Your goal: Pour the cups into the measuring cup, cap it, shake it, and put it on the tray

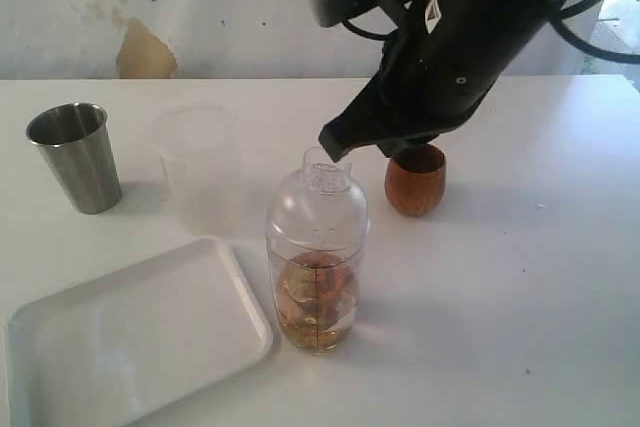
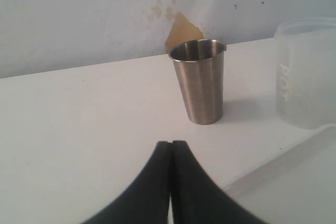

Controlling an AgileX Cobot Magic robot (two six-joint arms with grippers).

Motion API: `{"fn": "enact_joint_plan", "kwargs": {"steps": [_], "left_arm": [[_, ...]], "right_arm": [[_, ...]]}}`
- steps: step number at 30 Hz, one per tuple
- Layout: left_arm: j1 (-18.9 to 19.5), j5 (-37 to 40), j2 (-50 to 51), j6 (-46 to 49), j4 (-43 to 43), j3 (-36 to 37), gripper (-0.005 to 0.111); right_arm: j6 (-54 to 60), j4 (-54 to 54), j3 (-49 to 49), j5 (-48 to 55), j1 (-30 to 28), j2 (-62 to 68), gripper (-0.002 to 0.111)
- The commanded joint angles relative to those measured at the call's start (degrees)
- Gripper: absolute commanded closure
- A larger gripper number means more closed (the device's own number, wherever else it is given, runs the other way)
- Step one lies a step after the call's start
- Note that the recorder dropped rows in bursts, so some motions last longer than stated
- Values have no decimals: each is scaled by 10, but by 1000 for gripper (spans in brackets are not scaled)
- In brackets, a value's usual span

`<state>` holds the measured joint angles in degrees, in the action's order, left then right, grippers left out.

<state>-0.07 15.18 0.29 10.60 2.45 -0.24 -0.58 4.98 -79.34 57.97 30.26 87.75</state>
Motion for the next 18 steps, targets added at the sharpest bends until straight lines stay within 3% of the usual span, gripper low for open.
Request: {"fn": "enact_joint_plan", "kwargs": {"steps": [1,18], "left_arm": [[-1,-5,-3,-1,1,2,107],[-1,-5,-3,-1,1,2,107]], "right_arm": [[44,-57,2,-35,0,-2,108],[122,-157,17,-13,0,-2,108]]}}
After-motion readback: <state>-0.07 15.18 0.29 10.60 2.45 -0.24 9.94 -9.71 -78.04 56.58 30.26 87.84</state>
